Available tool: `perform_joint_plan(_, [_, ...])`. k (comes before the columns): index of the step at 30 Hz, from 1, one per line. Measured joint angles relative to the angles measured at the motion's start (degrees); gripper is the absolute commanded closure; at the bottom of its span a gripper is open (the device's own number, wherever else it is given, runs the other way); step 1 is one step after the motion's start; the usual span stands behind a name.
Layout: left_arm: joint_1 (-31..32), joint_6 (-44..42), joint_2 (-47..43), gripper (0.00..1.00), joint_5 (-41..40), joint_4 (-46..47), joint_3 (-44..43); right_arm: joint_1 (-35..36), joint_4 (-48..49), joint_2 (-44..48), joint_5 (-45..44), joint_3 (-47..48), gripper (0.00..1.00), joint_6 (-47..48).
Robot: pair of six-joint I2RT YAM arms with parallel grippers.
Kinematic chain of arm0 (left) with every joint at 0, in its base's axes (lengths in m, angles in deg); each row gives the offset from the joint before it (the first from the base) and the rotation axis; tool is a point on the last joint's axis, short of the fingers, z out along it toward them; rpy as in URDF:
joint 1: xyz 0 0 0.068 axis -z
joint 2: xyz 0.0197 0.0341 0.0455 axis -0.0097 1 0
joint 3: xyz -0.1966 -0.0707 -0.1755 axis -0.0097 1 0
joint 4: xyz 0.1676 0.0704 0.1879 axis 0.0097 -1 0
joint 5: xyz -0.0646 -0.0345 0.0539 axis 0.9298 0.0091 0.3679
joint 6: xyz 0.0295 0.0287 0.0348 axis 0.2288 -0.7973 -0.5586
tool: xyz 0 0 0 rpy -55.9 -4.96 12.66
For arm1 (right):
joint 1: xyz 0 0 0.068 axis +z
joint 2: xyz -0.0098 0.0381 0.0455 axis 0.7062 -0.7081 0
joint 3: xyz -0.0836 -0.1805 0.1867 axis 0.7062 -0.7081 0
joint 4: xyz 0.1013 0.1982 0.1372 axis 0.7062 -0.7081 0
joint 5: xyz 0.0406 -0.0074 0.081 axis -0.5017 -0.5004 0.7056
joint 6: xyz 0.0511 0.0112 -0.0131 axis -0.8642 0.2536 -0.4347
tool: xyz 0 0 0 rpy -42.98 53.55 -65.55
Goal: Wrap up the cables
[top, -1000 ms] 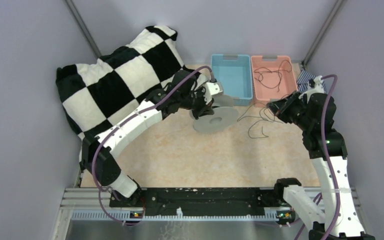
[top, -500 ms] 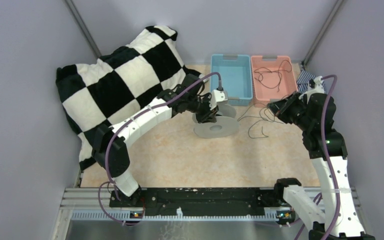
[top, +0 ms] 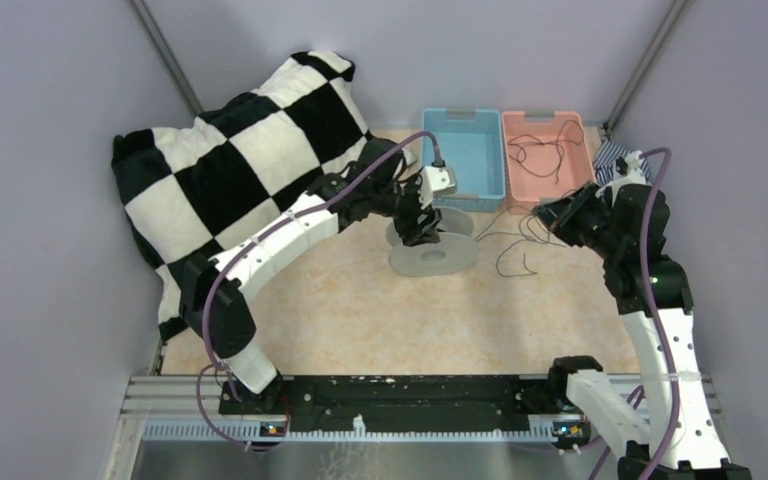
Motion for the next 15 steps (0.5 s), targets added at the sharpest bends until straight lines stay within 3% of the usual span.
perform_joint_plan(9, [0.00,4.76,-6.56,0.24,0.26,3.65,-2.14,0.00,2.38,0.07,2.73,-0.15,1.00,-3.45])
perform_joint_plan(15, [0.00,13.38,-9.97,0.23,0.81,13.68,0.26,0.07,15.02,1.03,9.11,-5.25,1.00,-17.00])
